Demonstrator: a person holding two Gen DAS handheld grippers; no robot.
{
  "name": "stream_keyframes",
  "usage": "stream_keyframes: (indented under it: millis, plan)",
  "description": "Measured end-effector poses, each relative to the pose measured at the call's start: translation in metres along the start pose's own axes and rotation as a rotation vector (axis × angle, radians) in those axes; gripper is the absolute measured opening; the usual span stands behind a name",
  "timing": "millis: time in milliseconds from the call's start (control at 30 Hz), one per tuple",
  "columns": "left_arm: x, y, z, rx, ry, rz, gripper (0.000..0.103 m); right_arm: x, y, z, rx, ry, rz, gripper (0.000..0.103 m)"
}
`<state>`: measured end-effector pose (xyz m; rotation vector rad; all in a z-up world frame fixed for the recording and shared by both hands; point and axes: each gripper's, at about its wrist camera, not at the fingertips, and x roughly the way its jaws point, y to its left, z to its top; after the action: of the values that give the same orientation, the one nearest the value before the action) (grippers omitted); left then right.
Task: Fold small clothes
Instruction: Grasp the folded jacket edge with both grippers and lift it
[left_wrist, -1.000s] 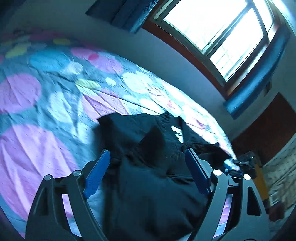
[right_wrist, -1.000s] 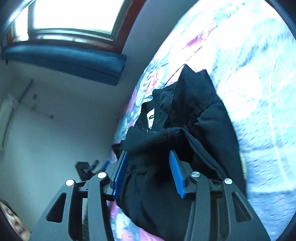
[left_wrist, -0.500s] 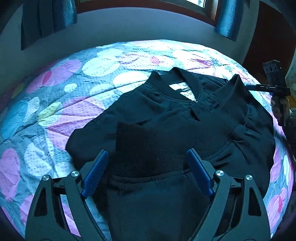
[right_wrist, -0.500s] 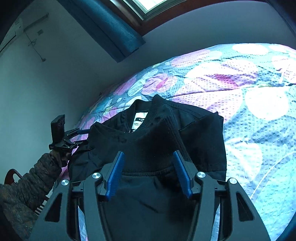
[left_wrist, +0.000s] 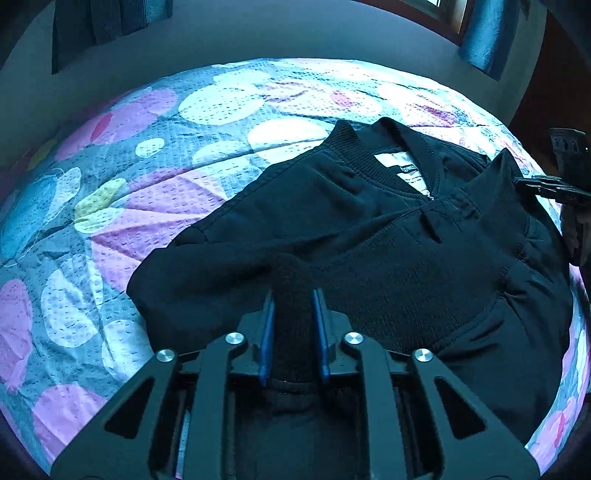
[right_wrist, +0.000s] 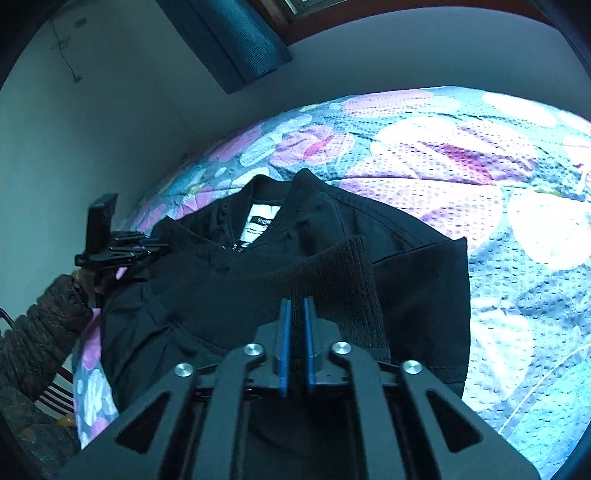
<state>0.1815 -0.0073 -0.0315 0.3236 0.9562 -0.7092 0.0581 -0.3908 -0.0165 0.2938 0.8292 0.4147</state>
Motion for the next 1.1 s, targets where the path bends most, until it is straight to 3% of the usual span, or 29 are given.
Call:
stream_keyframes:
  millis: [167,267,300,333,400,433,467,500,600,733,933,1000,1100]
  plan:
    - [-0.006,-0.008,-0.003,0.03,-0.017,0.045,0.013,-0.008,0.015,0.001,-0.038,-0.029,-0.032,0.0]
    - [-0.001,-0.006,-0.003,0.013,-0.007,0.047,0.014,-0.023,0.004,0.008,0.003,-0.101,-0.068,0.007]
    - [-0.001,-0.006,-0.003,0.008,-0.007,0.046,0.014,-0.027,-0.004,0.011,0.035,-0.116,-0.055,0.028]
    - [0.0,-0.004,-0.003,-0.004,-0.007,0.042,0.014,-0.028,-0.011,0.012,0.058,-0.118,-0.05,0.054]
    - [0.002,-0.002,-0.003,-0.021,-0.007,0.04,0.016,-0.021,-0.02,0.013,0.072,-0.088,-0.077,0.061]
    - [0.003,-0.001,-0.003,-0.03,-0.006,0.038,0.016,-0.016,-0.021,0.014,0.067,-0.07,-0.087,0.06]
    - [0.003,0.0,-0.003,-0.035,-0.007,0.038,0.016,-0.011,-0.023,0.013,0.065,-0.053,-0.085,0.052]
    - [0.003,-0.001,-0.004,-0.036,-0.009,0.039,0.016,-0.007,-0.023,0.012,0.067,-0.039,-0.063,0.024]
    - [-0.003,-0.004,-0.004,-0.034,-0.033,0.065,0.013,-0.006,-0.017,0.009,0.049,-0.044,-0.094,0.011]
    - [-0.023,-0.002,0.007,-0.086,-0.112,0.102,0.012,-0.03,-0.011,0.014,0.074,-0.146,-0.075,0.009]
    - [-0.031,0.013,0.065,-0.148,-0.218,0.158,0.011,-0.044,-0.013,0.053,0.106,-0.273,-0.111,0.009]
    - [-0.015,0.02,0.081,-0.163,-0.21,0.179,0.011,-0.035,-0.025,0.064,0.138,-0.271,-0.132,0.009]
    - [0.026,0.028,0.084,-0.19,-0.117,0.201,0.011,0.003,-0.06,0.066,0.241,-0.17,-0.181,0.009]
